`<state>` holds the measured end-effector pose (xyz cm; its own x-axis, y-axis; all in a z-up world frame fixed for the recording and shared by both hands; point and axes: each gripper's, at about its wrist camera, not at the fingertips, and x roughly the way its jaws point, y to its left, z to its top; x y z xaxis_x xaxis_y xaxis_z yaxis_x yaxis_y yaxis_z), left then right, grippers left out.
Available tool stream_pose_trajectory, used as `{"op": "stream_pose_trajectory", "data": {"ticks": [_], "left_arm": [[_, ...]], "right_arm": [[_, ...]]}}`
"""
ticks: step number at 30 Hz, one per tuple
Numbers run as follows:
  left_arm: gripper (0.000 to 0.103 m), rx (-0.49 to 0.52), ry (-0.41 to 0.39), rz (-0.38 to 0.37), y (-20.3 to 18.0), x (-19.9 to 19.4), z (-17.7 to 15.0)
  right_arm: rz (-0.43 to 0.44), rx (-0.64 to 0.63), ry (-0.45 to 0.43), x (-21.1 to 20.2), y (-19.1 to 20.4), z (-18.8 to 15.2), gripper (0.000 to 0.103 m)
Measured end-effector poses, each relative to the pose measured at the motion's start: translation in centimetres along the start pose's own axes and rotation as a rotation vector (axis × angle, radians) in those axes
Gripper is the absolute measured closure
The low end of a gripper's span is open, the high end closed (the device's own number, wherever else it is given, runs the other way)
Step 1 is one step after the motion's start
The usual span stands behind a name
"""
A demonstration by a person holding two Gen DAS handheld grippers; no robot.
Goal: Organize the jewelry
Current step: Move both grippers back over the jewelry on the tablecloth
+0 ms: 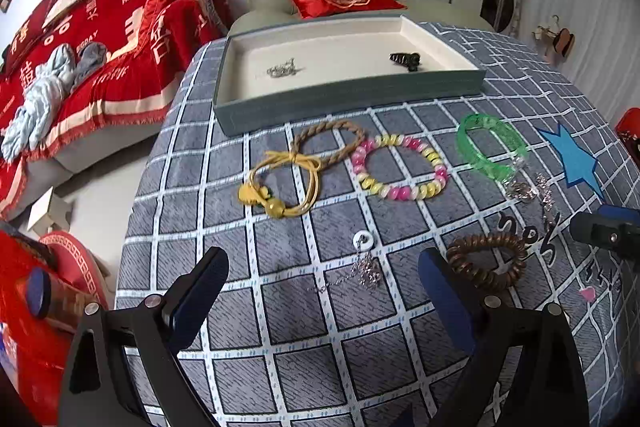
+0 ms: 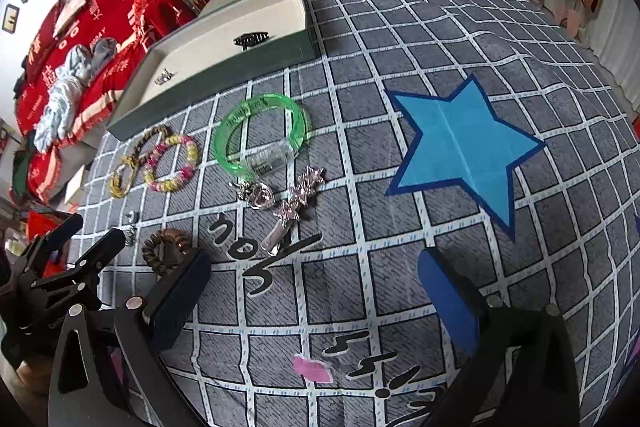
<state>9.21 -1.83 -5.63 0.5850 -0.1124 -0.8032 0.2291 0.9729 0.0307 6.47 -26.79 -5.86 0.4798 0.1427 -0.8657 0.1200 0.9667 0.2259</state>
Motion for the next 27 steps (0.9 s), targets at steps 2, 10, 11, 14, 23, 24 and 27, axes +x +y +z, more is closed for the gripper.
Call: {"op": "stream_pose_trajectory", "data": {"ticks": [2, 10, 11, 14, 23, 24, 27], "left_arm": [[0.0, -0.008, 0.005, 0.003, 0.1, 0.3, -0.1], [0.005, -0.008, 0.033, -0.002, 0.3, 1.5, -0.2], [0.005, -0.012, 0.039, -0.004, 0.3, 1.7, -0.2], [0.005, -0.016, 0.042, -0.014, 0.2, 1.9, -0.3], [0.019, -0.021, 0.035, -0.069, -0.6, 1.9, -0.2], [0.019, -0.018, 0.035, -0.067, -0.7, 1.8, -0.3], [0.039, -0.01, 0.019, -0.078, -0.9, 1.4, -0.5]], "right_arm": [[-0.015, -0.002, -0.003, 0.1, 0.2, 0.0, 0.0], [-0.104, -0.026, -0.003, 1.6, 1.1, 0.4, 0.002], [-0.109, -0.029, 0.0, 1.8, 1.2, 0.4, 0.005], [-0.141, -0.053, -0.01, 2.1, 1.7, 0.5, 0.01], [-0.195, -0.129, -0.027, 2.1, 3.4, 0.2, 0.033], [-0.194, -0.131, -0.028, 2.0, 3.4, 0.2, 0.035], [-0.186, -0.139, -0.031, 1.8, 3.6, 0.2, 0.052]]}}
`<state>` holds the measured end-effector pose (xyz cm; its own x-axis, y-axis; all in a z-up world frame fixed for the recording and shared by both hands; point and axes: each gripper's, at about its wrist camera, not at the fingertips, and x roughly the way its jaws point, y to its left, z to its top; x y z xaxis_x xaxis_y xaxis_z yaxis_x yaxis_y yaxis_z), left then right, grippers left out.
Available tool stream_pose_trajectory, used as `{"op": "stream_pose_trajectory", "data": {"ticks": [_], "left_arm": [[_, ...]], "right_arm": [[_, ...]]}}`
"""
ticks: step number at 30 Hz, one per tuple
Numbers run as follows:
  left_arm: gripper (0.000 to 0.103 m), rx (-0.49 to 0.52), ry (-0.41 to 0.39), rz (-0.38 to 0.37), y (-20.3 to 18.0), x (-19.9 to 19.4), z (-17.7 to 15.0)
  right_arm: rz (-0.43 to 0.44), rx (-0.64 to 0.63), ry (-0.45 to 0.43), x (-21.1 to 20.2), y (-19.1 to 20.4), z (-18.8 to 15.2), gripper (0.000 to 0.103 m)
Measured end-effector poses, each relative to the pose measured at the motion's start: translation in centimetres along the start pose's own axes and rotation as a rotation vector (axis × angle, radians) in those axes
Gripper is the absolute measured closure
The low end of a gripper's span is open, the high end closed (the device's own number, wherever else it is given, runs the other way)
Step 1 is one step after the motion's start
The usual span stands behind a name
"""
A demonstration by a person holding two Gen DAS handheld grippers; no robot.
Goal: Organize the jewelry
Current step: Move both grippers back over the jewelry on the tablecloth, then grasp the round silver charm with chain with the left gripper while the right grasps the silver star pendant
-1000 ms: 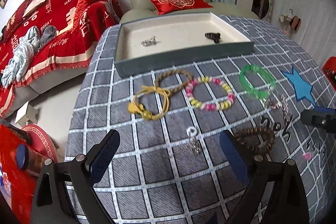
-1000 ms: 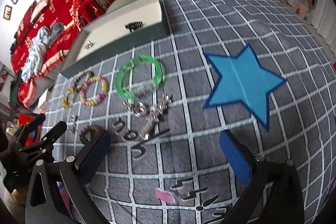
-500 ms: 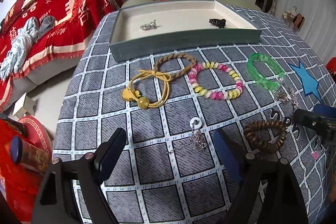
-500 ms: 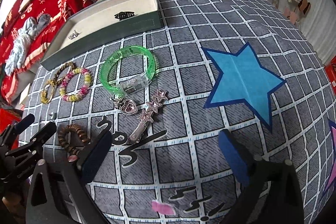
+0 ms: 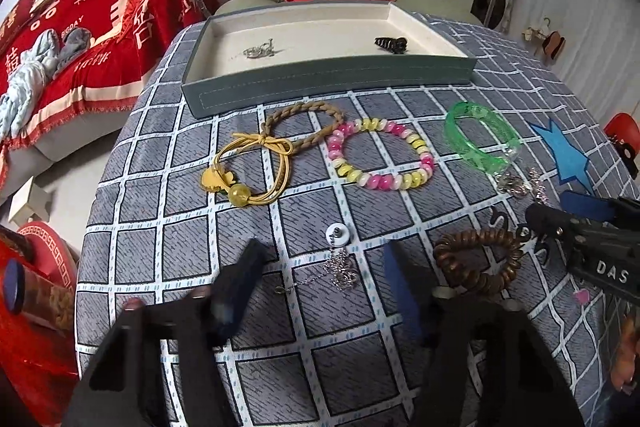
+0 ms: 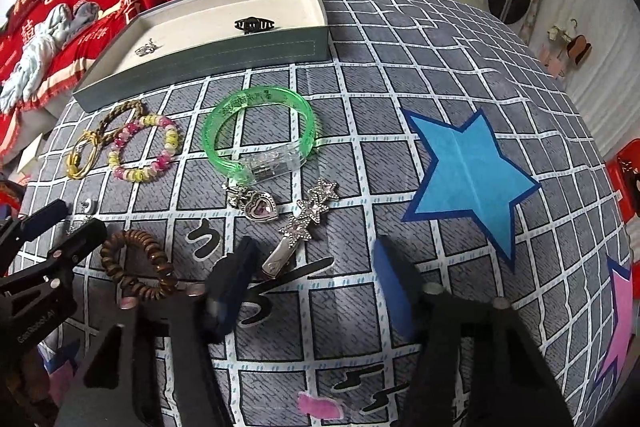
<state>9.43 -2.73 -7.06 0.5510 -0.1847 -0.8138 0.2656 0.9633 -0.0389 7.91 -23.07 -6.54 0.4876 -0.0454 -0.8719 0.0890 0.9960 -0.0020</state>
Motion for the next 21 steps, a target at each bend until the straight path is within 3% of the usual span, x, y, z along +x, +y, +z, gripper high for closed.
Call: {"op": "stream_pose_trajectory", "data": {"ticks": [4, 5, 6, 21], "left_arm": [[0.076, -0.007, -0.01, -0.034, 0.2, -0.4, -0.1], [0.076, -0.019, -0.009, -0.052, 0.4, -0.5, -0.1], [0.076, -0.027, -0.008, -0.063, 0.6, -0.5, -0.1], [0.076, -0.066, -0.083, -0.11, 1.9, -4.1, 0.9]], "right_arm": [[0.01, -0.012, -0.001, -0.2, 0.3, 0.0, 0.081], [0.011, -0.012, -0.002, -0.2, 0.3, 0.0, 0.09], [0.018, -0.006, -0.002, -0.2, 0.3, 0.0, 0.092], [0.181, 0.056, -0.104, -4.0, -1.9, 0.3, 0.092]]}}
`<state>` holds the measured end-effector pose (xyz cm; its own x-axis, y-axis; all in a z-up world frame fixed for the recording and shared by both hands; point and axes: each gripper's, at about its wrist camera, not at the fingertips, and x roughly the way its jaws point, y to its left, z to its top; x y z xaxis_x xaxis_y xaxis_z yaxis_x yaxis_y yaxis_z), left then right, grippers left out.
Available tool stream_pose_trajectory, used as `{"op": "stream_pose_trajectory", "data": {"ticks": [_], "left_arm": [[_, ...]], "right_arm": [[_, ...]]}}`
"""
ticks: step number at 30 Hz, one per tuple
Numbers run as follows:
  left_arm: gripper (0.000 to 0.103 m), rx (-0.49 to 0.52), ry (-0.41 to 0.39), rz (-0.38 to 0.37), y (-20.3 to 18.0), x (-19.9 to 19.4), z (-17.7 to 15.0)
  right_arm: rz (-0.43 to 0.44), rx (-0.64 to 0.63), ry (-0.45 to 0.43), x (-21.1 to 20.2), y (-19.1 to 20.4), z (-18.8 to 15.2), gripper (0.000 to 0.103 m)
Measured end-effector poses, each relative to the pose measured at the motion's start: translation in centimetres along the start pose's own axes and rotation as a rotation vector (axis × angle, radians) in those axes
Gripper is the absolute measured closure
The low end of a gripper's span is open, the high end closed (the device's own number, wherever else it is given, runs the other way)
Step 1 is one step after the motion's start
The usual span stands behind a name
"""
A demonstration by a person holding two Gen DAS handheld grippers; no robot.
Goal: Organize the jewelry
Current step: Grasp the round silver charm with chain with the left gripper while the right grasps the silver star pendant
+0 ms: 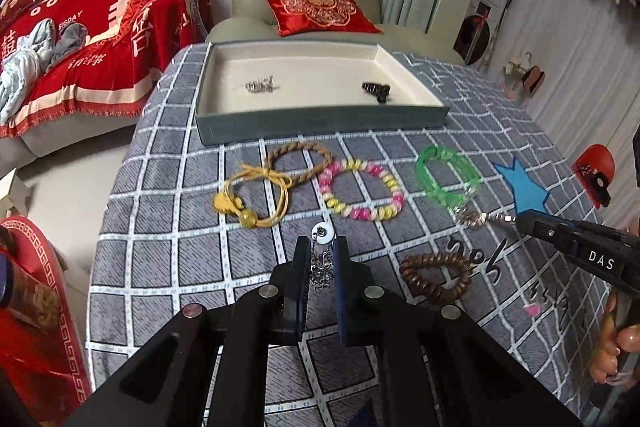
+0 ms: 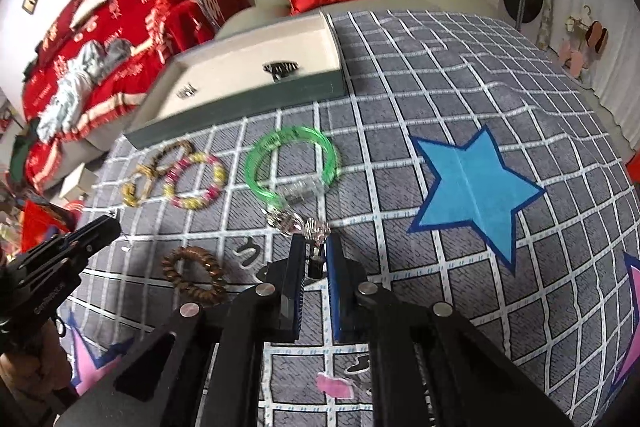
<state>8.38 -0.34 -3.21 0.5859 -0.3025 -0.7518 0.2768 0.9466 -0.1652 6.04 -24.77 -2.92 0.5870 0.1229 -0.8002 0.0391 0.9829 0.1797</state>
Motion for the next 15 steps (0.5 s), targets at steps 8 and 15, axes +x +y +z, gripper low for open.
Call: {"op": "stream_pose_trajectory", "data": {"ticks": [8, 15], "left_arm": [[0.076, -0.028, -0.031, -0.016, 0.9, -1.1, 1.5], [0.076, -0.037, -0.014, -0.013, 1.1, -0.8, 0.9]], "right_arm": [[0.043, 0.0, 0.006, -0.2, 0.1, 0.7, 0.092], [0.03, -0.057, 0.037, 1.6, 0.7, 0.4, 0.045]]}}
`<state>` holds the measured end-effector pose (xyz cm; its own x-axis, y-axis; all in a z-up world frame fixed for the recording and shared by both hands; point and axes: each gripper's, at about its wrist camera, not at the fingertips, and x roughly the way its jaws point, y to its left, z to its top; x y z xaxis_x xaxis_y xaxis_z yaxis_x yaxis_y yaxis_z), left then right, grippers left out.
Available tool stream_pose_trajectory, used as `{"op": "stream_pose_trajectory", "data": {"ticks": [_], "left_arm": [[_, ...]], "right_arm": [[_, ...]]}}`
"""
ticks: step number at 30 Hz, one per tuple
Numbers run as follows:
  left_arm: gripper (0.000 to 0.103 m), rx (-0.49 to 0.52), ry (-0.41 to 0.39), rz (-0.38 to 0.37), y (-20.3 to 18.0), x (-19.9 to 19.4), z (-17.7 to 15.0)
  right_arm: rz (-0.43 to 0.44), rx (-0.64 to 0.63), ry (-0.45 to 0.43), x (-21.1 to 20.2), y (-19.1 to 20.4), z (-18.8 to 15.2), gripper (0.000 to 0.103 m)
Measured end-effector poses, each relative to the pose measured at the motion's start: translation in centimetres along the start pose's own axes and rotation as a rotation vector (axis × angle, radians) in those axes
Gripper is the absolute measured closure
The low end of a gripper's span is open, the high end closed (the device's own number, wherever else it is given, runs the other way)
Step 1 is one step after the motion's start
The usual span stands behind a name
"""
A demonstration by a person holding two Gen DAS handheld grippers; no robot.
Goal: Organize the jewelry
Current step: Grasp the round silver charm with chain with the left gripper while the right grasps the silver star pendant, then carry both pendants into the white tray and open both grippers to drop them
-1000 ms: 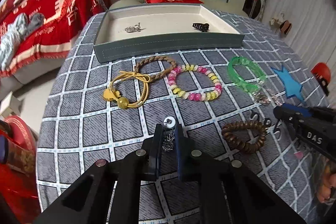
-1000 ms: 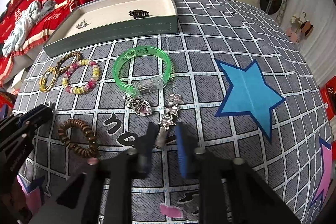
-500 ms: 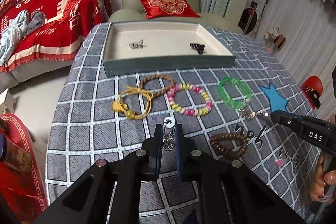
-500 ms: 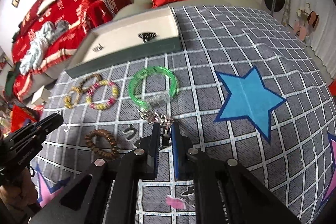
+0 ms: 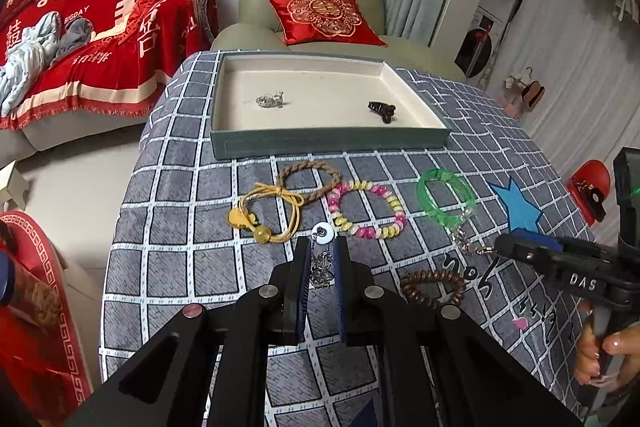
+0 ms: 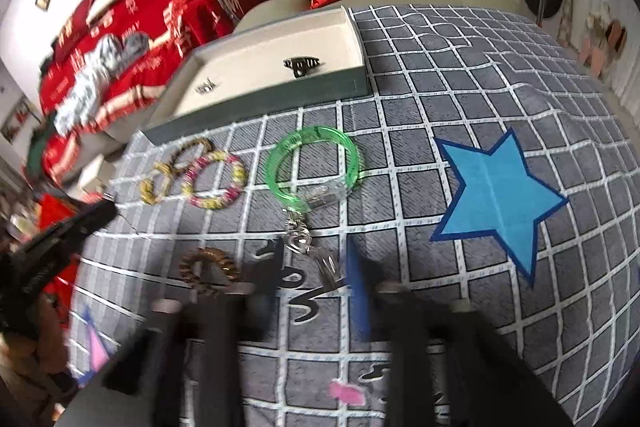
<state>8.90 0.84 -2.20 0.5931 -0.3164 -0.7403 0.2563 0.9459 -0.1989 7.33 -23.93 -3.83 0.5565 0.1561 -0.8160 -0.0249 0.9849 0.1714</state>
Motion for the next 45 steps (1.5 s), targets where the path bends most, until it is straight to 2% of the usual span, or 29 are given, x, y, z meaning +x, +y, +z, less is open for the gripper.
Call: {"op": "stream_pose_trajectory", "data": {"ticks": [3, 15, 19, 20, 21, 23, 29, 37, 45], "left_arm": [[0.076, 0.0, 0.002, 0.0, 0.0, 0.0, -0.2], [0.076, 0.005, 0.011, 0.011, 0.1, 0.2, -0.8], [0.076, 0.007, 0.018, 0.008, -0.1, 0.3, -0.9], [0.076, 0.008, 0.017, 0.008, -0.1, 0.3, -0.9], [0.076, 0.008, 0.016, 0.008, -0.1, 0.3, -1.0], [0.076, 0.007, 0.012, 0.008, -0.1, 0.2, -0.9], [0.076, 0.003, -0.008, 0.01, 0.2, -0.7, -0.7], [0.076, 0.008, -0.055, 0.012, 0.7, -2.7, 1.7], [0.076, 0.05, -0.14, 0.041, 1.3, -4.5, 8.2]], "right_arm": [[-0.025, -0.055, 0.019, 0.8, 0.6, -0.2, 0.045], [-0.01, -0.063, 0.073, 1.4, 0.2, -2.2, 0.046], [-0.04, -0.107, 0.077, 1.8, 1.0, -2.5, 0.055], [-0.057, -0.126, 0.077, 1.7, 1.3, -2.6, 0.063], [-0.066, -0.137, 0.079, 1.7, 1.4, -2.6, 0.079], [-0.058, -0.14, 0.087, 1.6, 1.5, -2.8, 0.085], [-0.026, -0.09, 0.066, 0.1, 1.2, -2.7, 0.085], [0.081, -0.037, -0.01, -2.7, 1.3, 1.2, 0.085], [0.147, -0.022, -0.068, -4.0, 2.0, 8.1, 0.085]]}}
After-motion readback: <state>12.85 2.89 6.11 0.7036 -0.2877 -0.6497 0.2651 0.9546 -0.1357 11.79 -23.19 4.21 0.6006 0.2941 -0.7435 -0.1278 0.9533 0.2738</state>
